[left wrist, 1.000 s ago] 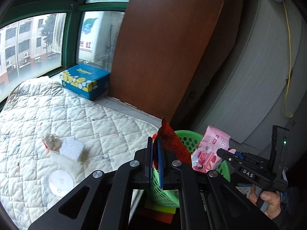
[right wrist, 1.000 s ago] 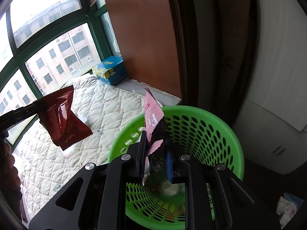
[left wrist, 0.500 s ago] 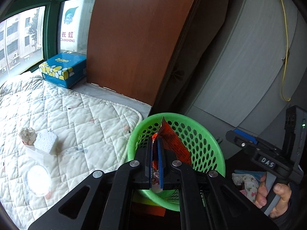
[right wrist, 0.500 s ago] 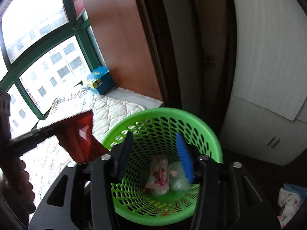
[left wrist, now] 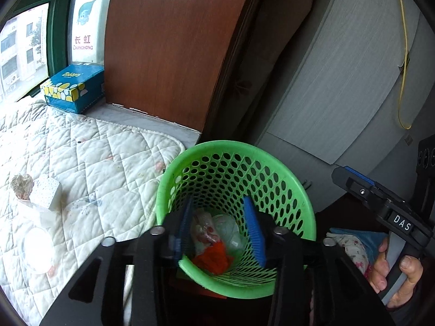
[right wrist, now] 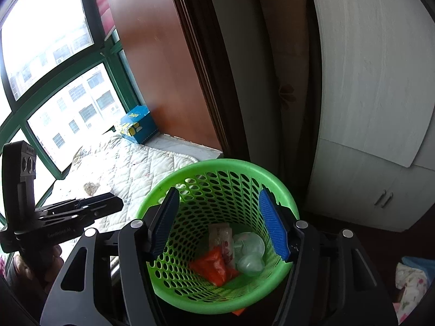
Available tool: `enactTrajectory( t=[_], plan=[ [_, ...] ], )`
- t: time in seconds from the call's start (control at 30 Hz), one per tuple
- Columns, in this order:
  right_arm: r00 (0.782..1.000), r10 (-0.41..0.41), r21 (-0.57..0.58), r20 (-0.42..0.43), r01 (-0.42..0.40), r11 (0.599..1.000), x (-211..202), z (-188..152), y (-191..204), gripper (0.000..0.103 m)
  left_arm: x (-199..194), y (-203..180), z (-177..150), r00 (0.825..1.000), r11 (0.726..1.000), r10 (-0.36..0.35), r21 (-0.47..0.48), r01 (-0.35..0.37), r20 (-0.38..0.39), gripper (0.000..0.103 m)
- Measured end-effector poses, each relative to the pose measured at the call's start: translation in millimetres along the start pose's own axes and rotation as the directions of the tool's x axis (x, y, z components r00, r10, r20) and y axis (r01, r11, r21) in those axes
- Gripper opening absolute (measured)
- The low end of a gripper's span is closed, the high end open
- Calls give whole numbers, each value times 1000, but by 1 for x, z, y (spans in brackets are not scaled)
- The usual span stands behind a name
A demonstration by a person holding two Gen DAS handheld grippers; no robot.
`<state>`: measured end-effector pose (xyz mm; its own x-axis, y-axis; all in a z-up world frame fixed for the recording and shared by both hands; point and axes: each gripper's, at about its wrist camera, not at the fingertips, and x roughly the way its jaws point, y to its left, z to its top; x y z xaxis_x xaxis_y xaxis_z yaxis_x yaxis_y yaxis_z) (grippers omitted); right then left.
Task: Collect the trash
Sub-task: 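Move both tools back over the clear lid on the bed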
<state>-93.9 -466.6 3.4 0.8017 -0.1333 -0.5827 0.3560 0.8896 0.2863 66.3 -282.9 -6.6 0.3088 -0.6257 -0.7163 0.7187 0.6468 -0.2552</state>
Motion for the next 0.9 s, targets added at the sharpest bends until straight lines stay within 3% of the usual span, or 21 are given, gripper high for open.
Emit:
enactTrajectory(
  t=[0.17, 0.47, 0.73, 0.9],
  plan=[
    [1000, 10, -15, -1, -10, 1000, 0, 0, 6, 68, -8, 10, -5, 998, 998, 55, -17, -55, 10, 55],
    [998, 61, -54, -20, -62, 997, 9, 2, 31, 75, -32, 53, -15, 986, 984, 165, -78, -162, 33, 65],
    [992, 117, -93, -53, -122, 988, 23, 3, 63, 79, -61, 117, -33, 958, 946, 286, -166, -277, 29, 71],
    [986, 153, -112, -72, -160, 981, 31, 2, 83, 79, -70, 160, -51, 937, 920, 350, -188, -344, -4, 84]
  ],
)
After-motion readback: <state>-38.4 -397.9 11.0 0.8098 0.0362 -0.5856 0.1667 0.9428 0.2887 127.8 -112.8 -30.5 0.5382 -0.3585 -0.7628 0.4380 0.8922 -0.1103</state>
